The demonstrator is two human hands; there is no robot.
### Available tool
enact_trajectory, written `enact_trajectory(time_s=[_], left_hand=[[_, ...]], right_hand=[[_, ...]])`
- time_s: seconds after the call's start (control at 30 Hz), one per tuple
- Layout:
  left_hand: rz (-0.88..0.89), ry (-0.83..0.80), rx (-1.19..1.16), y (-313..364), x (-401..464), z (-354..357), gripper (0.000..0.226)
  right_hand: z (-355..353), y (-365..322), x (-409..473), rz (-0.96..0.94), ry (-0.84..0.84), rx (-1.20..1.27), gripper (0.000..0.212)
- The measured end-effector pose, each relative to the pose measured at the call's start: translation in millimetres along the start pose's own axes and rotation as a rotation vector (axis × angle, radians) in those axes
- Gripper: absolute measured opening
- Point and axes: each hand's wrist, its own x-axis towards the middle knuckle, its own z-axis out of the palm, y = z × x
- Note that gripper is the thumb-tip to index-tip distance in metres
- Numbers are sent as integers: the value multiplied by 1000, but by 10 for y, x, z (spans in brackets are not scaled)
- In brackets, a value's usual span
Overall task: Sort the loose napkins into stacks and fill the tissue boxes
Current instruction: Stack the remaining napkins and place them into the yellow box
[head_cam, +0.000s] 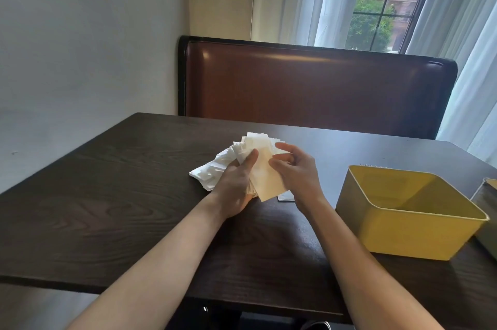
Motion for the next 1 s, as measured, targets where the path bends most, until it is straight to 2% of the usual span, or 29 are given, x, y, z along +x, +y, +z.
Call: enact_trajectory(time_s=[0.17, 0.27, 0.43, 0.6, 0.7, 0.77, 0.8, 0.87, 0.93, 1.0], left_hand=[[-7, 62, -27, 25, -12, -5, 44], [-16, 76, -45, 20, 2, -16, 54], [-58, 35, -54, 40, -18, -19, 31], [-45, -56, 22, 28, -61, -3, 38], [-25, 7, 23, 17, -33, -8, 30], [-11, 91, -8, 29, -2, -20, 27], [8, 127, -26, 44, 7, -30, 25], [43, 177, -74, 64, 33, -63, 26], [41, 213, -126, 78, 44, -104, 30], [8, 246, -140, 92, 30, -120, 34]], right_hand=[[-16, 2, 1, 68, -81, -27, 29], [-32, -15, 15, 78, -71, -33, 27], [-73, -25, 39, 118, 70, 170, 25], [-44, -7, 9, 62, 100, 71, 21], [-44, -10, 18, 103, 95, 79, 22], [-113, 21, 56, 104, 189, 63, 24], [-163, 58, 89, 91, 253, -14, 25], [-256, 146, 160, 90, 306, -322, 34], [-287, 239, 195, 158, 234, -712, 44], [-272, 287, 197, 245, 134, -1001, 49]])
